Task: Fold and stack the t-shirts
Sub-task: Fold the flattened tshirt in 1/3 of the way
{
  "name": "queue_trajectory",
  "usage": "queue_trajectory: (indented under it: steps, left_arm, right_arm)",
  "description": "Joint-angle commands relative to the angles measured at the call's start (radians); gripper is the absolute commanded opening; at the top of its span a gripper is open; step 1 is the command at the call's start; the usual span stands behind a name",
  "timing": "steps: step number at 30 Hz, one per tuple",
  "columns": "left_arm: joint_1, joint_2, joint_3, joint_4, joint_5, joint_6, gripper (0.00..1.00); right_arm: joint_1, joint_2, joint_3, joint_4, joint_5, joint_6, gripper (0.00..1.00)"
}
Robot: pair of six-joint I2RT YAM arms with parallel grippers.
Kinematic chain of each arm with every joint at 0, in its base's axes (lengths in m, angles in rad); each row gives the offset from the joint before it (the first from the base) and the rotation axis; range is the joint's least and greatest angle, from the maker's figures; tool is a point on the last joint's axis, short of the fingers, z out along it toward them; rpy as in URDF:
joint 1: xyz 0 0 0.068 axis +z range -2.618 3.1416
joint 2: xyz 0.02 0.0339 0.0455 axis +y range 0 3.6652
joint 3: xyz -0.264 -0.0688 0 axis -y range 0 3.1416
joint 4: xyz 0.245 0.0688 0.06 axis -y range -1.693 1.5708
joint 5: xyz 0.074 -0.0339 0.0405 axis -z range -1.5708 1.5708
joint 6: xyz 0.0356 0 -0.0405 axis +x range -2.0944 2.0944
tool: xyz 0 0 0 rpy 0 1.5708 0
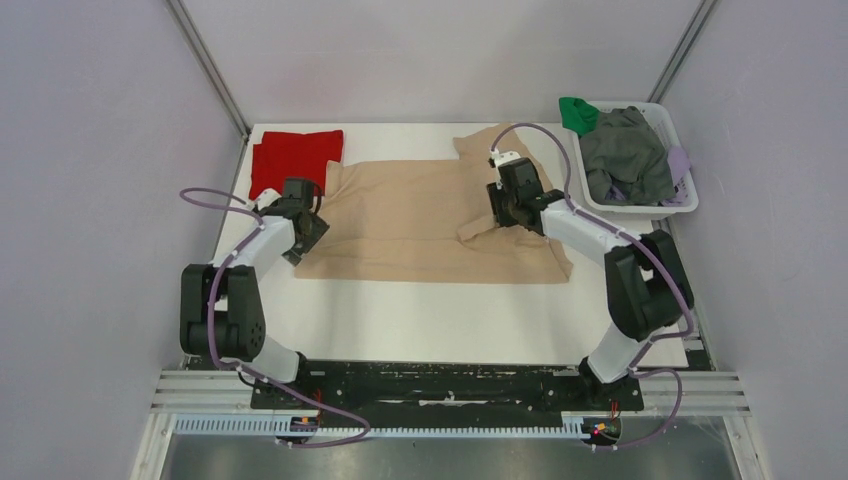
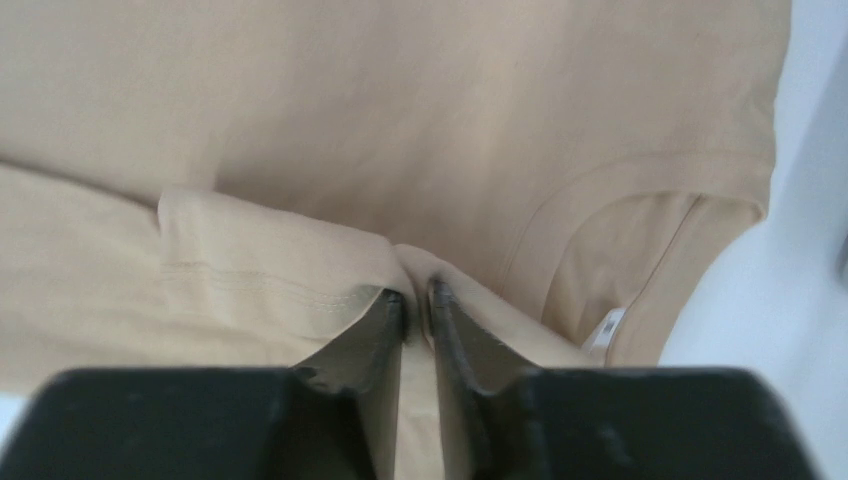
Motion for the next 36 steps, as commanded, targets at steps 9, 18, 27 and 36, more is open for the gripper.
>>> queue_trajectory:
  steps: [9,18,27,36]
  left_arm:
    - [0.013,-0.025,0.131,0.028,0.067,0.068,1.0]
    - [-0.014,0.016,-0.014,0.252,0.372,0.088,1.0]
    - [-0.013,0.165,-0.052,0.232,0.36,0.076,1.0]
    - [-0.014,0.006,-0.247,0.2,0.398,0.066,1.0]
  right_arm:
    - [-0.058,-0.051,0.054,0.049,0.045,-0.023,0.98]
    - [-0.057,-0.117,-0.214,0.212,-0.297,0.044,0.98]
    - [-0.058,-0.127,-0.368,0.179,-0.199,0.065,0.98]
    - [-0.056,-0.349,-0.629,0.102,-0.178,0.152,0.98]
